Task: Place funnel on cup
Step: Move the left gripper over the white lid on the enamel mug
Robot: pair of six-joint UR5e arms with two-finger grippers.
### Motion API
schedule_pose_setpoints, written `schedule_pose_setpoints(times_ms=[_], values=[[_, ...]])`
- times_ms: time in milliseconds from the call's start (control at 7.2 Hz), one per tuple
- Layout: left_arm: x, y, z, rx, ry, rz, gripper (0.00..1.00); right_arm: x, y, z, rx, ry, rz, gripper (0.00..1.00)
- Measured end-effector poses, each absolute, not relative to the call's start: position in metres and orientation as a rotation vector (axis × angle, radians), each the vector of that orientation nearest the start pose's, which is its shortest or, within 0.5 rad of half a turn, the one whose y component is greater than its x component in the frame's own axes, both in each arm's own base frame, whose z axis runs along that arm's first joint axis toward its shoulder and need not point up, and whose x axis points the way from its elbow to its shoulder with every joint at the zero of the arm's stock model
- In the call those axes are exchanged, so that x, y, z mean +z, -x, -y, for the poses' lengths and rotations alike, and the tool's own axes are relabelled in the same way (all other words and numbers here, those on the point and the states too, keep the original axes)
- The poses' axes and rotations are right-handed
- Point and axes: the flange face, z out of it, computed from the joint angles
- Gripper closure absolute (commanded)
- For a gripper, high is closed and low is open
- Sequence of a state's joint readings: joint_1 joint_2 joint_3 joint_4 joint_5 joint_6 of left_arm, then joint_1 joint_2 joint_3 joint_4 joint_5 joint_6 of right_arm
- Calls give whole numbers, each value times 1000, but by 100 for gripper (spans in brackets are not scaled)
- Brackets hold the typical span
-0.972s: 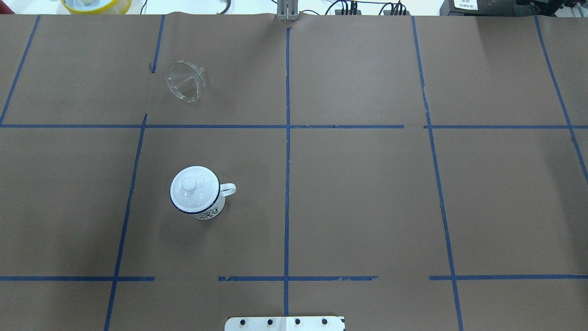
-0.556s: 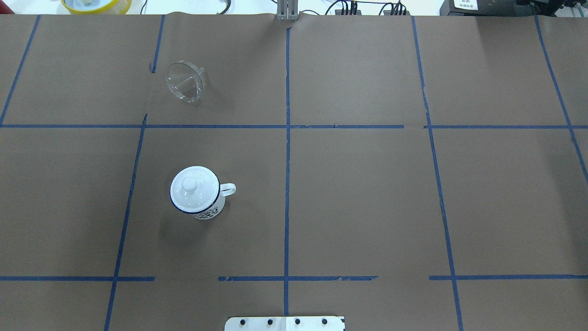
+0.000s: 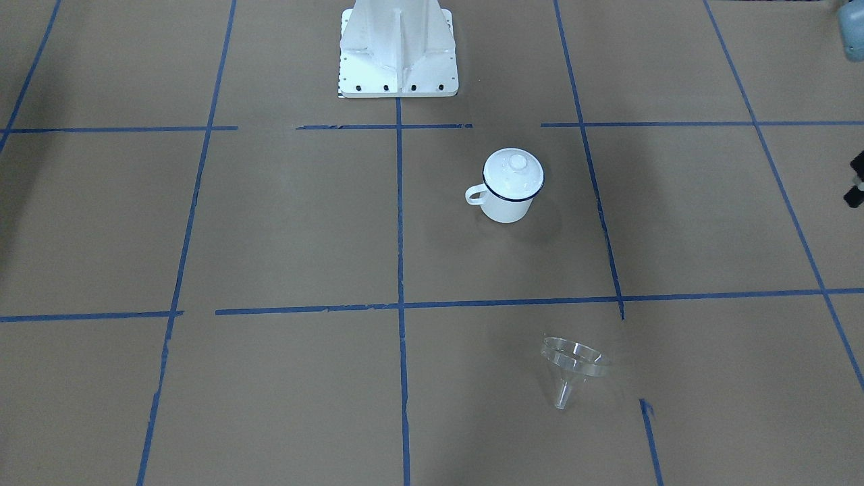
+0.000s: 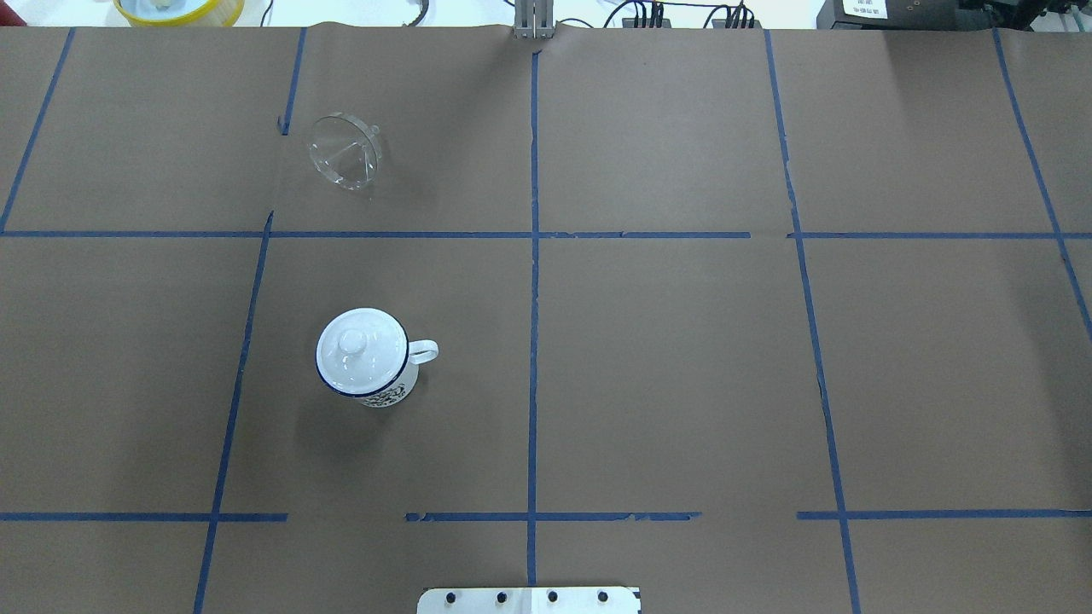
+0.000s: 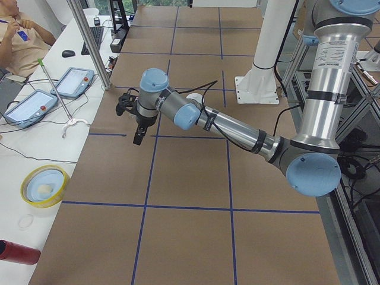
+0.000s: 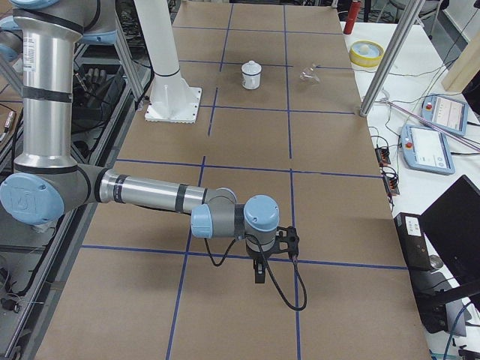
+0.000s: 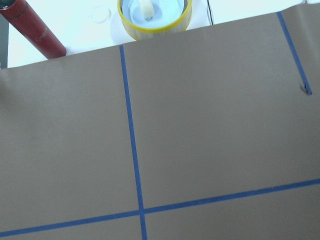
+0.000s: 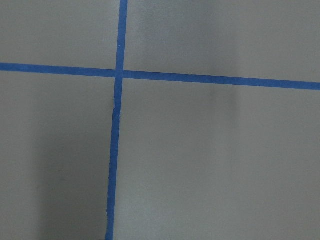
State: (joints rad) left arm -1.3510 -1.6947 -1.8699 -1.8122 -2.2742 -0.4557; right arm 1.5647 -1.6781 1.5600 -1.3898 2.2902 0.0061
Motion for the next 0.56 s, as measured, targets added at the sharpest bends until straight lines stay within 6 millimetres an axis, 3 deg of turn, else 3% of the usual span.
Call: schedule_pose_setpoints(times_ms=[278,556], values=[[375,-158,503,-65,-303,-883,0,700,-65,449,-23,-56,720,0],[329,-253,453,-134,-219,-947,0,700,-65,449,-23,-56,720,0]])
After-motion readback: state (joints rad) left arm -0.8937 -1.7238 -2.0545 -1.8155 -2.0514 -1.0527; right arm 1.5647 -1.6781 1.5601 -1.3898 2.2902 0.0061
